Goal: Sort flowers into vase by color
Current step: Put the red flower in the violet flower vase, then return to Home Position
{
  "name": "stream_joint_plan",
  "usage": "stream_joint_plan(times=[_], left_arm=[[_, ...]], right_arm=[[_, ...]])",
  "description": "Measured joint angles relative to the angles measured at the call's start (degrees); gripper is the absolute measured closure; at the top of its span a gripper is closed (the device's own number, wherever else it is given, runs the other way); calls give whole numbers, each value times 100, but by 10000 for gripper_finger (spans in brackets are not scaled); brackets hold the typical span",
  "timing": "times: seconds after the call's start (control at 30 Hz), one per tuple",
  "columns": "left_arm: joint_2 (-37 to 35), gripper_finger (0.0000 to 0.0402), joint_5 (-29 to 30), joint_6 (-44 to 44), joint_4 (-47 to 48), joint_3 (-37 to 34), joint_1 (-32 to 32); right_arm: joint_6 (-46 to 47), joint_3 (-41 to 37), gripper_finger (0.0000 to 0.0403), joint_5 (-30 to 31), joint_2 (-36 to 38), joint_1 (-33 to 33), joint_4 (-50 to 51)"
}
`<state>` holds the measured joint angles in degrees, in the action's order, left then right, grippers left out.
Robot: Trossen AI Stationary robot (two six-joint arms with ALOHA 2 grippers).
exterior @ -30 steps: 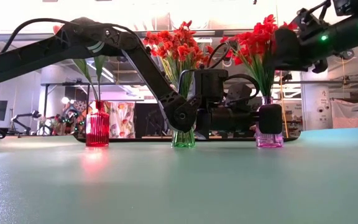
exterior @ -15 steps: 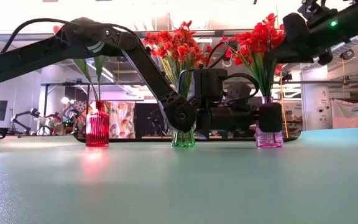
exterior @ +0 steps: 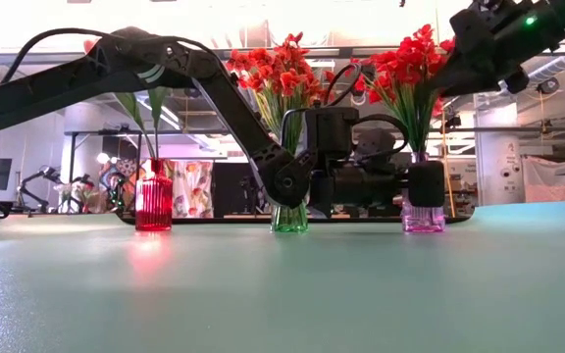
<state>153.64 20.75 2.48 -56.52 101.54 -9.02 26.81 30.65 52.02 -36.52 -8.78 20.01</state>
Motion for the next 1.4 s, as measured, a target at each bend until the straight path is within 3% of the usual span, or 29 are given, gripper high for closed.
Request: stream_joint_plan(times=[0.27, 0.47, 0.7, 0.97, 1.4], left_arm=[[-2, 43, 48, -1, 114, 0, 12], [-2, 11, 46, 0, 110, 0, 37], [-2, 7, 101, -2, 74, 0, 37], [-2, 6, 123, -4, 99, 0, 74], [-2, 6, 125, 7, 455, 0, 175]], right_arm=[[219, 8, 191, -204, 55, 0, 113], [386, 137, 155, -300, 65, 0, 321], [1047, 541, 126, -611, 51, 0, 1353], [1472, 776, 120, -1179, 47, 2, 1942], [1629, 903, 122, -1353, 45, 2, 2325]])
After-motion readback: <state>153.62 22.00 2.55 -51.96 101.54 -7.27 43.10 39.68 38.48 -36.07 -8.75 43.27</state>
